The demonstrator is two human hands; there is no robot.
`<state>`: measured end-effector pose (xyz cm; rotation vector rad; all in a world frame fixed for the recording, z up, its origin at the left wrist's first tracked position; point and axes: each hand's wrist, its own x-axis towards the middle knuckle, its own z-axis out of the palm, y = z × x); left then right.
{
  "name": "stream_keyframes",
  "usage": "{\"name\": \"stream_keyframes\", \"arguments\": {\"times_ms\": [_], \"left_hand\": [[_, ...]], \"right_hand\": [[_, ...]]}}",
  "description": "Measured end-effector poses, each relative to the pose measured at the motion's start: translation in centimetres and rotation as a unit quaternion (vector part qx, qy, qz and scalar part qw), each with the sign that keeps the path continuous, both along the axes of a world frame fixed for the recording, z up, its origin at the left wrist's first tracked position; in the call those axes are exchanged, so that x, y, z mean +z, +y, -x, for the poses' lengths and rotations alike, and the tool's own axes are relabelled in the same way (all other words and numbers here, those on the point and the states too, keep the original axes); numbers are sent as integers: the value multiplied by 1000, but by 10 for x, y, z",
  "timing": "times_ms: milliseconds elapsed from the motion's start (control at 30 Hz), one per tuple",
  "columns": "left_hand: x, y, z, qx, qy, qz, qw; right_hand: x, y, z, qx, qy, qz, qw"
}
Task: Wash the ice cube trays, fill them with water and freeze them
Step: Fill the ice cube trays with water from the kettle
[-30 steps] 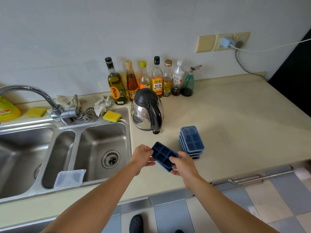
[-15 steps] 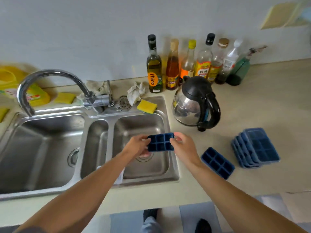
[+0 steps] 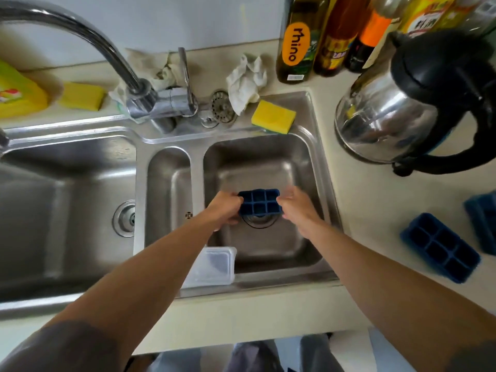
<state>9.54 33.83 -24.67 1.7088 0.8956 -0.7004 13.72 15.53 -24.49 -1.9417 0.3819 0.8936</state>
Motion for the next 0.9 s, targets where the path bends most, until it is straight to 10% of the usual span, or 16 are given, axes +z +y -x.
{"name": "stream_keyframes", "arguments": {"times_ms": [467,900], "left_hand": [[-21,-9,0,13,-1,-59,998],[75,-94,7,163,-146,40,975]], "right_hand": [[-6,-6,6,33,-33,0,999],[158,-126,22,-131,-323,-91,933]]}}
